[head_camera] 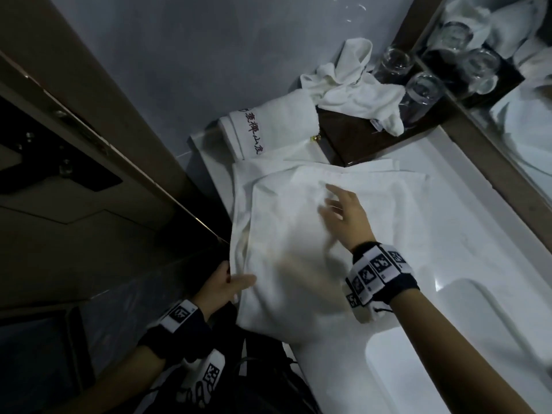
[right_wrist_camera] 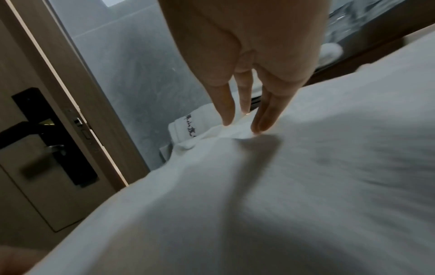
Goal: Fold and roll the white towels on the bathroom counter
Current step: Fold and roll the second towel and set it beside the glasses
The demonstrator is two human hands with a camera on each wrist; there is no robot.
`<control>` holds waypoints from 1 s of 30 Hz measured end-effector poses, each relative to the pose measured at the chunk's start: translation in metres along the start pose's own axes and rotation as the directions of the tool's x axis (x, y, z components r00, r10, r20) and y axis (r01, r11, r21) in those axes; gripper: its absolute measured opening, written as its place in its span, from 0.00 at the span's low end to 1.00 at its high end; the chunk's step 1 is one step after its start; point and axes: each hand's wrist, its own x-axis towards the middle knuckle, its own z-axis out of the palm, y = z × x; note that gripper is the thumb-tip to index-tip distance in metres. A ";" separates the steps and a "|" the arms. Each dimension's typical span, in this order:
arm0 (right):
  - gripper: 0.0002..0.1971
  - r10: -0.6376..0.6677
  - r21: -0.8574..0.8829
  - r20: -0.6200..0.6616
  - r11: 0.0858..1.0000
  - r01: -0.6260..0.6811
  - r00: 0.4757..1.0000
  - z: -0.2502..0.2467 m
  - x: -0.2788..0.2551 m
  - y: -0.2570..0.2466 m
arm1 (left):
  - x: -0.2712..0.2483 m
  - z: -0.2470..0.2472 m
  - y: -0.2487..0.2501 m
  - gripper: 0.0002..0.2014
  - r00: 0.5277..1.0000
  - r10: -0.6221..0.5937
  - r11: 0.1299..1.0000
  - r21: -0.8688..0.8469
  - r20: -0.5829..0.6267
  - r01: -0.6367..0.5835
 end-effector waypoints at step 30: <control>0.19 0.347 -0.024 -0.360 0.924 -0.381 0.866 -0.077 -0.163 0.092 | -0.058 0.043 -0.054 0.48 0.957 0.269 0.819 0.497 0.112 -0.288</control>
